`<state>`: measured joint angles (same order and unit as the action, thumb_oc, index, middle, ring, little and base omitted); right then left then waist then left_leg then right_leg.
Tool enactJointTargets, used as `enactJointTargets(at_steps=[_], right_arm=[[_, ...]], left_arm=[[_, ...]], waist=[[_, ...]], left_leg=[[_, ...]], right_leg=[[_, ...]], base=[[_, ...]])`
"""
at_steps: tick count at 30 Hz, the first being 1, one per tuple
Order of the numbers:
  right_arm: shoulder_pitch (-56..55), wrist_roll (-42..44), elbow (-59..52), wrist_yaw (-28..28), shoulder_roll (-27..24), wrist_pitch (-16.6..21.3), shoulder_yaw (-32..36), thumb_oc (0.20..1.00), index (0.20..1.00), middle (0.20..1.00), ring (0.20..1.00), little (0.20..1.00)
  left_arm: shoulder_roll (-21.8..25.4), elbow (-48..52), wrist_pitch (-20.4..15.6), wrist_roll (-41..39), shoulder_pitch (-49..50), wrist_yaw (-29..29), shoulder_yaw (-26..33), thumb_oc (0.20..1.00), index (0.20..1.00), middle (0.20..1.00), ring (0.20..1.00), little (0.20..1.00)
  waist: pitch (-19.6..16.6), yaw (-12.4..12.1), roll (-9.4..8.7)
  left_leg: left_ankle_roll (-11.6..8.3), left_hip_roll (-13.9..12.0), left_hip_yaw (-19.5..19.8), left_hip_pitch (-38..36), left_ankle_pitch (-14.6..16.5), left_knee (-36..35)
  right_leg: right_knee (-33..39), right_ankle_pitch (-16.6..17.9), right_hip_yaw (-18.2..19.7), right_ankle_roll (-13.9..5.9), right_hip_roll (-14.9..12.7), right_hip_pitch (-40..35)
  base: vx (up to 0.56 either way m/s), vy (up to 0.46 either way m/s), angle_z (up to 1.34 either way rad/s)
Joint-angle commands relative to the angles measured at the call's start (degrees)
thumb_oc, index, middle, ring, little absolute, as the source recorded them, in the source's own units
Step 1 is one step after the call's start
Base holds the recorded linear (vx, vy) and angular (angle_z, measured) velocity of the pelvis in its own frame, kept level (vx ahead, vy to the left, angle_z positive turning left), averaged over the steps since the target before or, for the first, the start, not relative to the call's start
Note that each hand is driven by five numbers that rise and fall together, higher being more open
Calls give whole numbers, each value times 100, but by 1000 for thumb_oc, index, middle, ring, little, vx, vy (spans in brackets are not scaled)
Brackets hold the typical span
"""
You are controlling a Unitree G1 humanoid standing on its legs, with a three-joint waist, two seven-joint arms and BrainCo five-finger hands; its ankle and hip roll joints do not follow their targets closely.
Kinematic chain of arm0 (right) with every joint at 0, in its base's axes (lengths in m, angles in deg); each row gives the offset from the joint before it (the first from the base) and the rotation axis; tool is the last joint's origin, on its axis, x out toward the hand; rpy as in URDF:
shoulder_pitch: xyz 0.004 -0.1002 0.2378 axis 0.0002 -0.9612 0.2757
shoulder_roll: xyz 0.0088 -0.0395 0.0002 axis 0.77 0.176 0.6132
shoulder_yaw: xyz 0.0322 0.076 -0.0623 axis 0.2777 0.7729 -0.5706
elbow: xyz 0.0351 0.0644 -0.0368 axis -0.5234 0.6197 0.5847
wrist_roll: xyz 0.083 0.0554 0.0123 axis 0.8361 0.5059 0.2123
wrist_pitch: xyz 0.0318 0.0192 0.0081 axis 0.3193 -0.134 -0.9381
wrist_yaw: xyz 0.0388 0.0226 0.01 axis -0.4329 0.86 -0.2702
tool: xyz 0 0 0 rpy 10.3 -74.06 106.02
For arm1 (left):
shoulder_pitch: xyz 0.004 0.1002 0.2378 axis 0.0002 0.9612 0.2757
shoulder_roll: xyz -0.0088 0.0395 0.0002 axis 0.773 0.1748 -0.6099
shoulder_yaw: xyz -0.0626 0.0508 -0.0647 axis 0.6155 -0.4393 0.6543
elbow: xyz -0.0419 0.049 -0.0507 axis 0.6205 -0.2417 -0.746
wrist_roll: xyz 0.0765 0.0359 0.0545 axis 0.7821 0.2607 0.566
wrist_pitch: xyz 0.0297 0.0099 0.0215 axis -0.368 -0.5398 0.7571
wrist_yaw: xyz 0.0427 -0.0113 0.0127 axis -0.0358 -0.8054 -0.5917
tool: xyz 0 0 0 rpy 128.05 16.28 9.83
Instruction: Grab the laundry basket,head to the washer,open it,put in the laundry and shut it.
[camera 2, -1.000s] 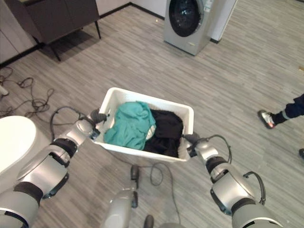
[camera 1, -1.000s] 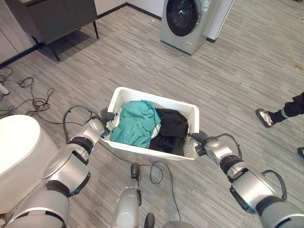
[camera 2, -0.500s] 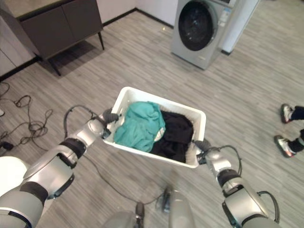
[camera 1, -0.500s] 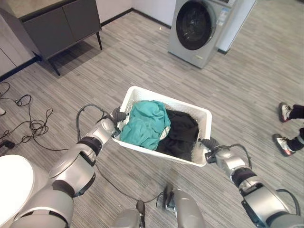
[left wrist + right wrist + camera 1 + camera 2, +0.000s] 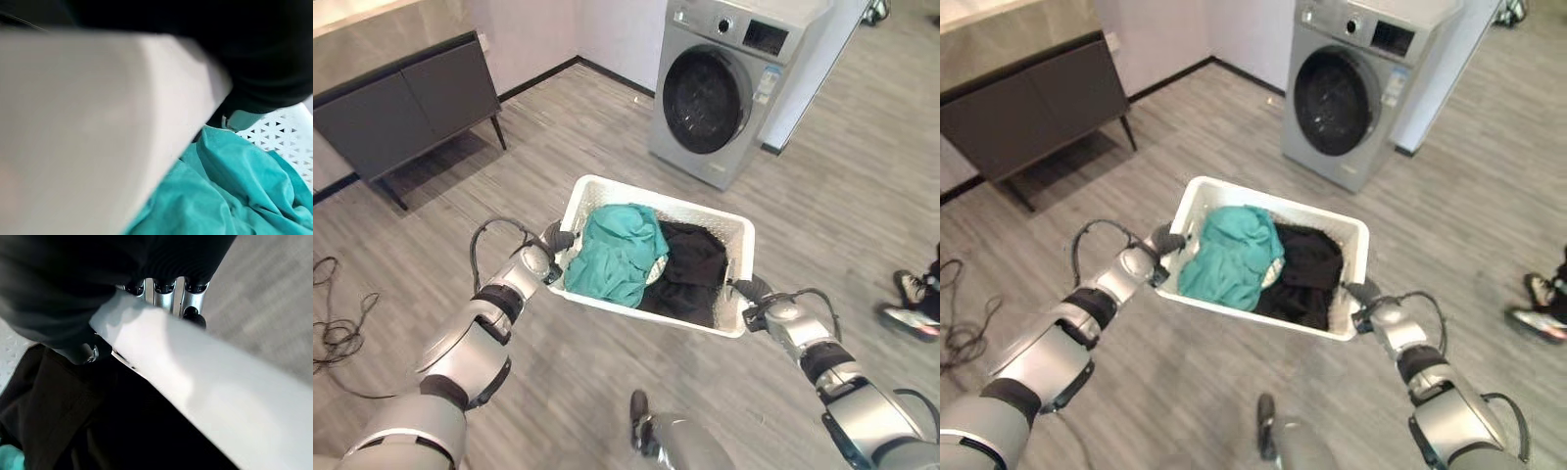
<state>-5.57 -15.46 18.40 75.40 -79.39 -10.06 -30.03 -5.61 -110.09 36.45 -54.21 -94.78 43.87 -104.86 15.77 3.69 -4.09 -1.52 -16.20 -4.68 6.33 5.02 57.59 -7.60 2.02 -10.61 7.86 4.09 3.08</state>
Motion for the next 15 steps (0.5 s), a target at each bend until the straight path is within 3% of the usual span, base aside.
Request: enactJointTargets(at_steps=[1,3,5,8,10,14,15], right_arm=[[99,239,-803,-158,-389,661,374,200,200,200,200,200],[-8,168,-929,-126,-441,689,421,200,200,200,200,200],[-145,188,-1025,-31,-403,772,512,200,200,200,200,200],[-231,216,-864,-5,-231,895,570,200,200,200,200,200],[-189,271,-561,8,17,929,496,200,200,200,200,200],[-10,260,-250,20,239,941,336,200,200,200,200,200],[57,93,-253,43,270,918,303,200,200,200,200,200]], left_arm=[[-12,-19,-173,137,-528,114,-423,200,200,200,200,200],[-43,154,-166,200,-451,133,-392,200,200,200,200,200],[-81,354,-171,215,-361,158,-341,200,200,200,200,200],[21,632,-212,193,-160,94,-347,200,200,200,200,200],[-21,674,-245,157,-109,47,-475,200,200,200,200,200],[-69,671,-268,152,-85,57,-549,200,200,200,200,200],[19,702,-256,196,-58,44,-610,200,200,200,200,200]], waist=[[-97,-247,-98],[-133,-355,-103],[-146,-465,-49],[-211,-788,97],[-217,-959,138],[-350,-1044,187],[-428,-1094,190]], left_leg=[[2,227,49,467,-751,-1136],[-51,545,-163,678,-688,-2132],[-80,747,-349,757,-771,-3789],[-198,1121,39,853,-1184,-5702],[-279,1185,303,1090,-1352,-6100],[-230,1105,411,1046,-1412,-5842],[-148,1139,517,1003,-1442,-5455]], right_leg=[[680,21,300,-924,-444,-423],[794,-112,355,-1041,-428,-580],[888,-266,335,-1160,-391,-764],[881,-620,491,-1191,-186,-1189],[632,-1014,704,-1085,-50,-1449],[264,-1473,952,-1091,25,-1757],[-166,-1603,1077,-1109,-29,-1792]], base=[[326,-19,6],[373,38,-13],[423,83,-26],[523,94,-29],[677,116,-66],[493,161,-39],[585,242,-24]])
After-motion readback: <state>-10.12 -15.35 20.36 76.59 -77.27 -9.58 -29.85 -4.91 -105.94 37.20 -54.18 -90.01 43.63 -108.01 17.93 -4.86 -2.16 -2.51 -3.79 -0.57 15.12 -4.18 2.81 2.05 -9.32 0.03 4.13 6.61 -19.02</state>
